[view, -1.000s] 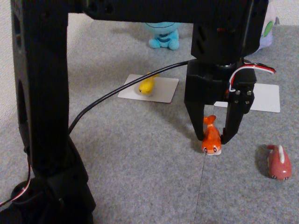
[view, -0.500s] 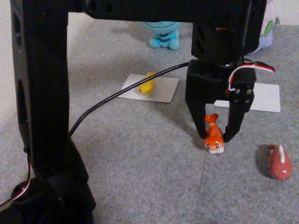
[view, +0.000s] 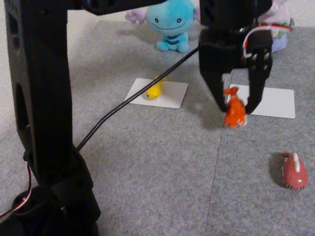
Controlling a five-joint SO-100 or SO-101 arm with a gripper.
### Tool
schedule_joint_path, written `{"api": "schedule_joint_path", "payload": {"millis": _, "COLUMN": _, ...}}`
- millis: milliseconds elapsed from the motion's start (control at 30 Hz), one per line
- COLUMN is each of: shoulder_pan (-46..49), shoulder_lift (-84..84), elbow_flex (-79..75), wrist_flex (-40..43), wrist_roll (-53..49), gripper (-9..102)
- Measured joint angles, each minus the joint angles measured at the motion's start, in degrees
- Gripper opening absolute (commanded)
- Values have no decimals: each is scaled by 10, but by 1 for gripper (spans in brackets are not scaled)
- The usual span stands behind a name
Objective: Wooper wants to eat egg sudhi, and Goomy wants to eat shrimp sushi
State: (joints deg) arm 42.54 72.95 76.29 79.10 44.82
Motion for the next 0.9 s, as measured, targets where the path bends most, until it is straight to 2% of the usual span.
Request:
{"api": "schedule_joint_path", "payload": {"millis": 167, "shoulder_pan": 0, "shoulder_lift": -18, "elbow_flex": -81, "wrist_flex": 4, "wrist_roll": 2, "gripper": 2}}
{"api": "schedule_joint_path", "payload": {"millis": 667, "shoulder_pan": -31, "shoulder_lift": -250, "elbow_flex": -392, "wrist_flex": 80, "wrist_roll": 44, "gripper": 2}}
{"api": "schedule_joint_path", "payload": {"millis": 900, "shoulder_pan": -70, "shoulder_lift": -289, "elbow_flex": -437, "wrist_flex": 90, "wrist_roll": 65, "gripper": 2}}
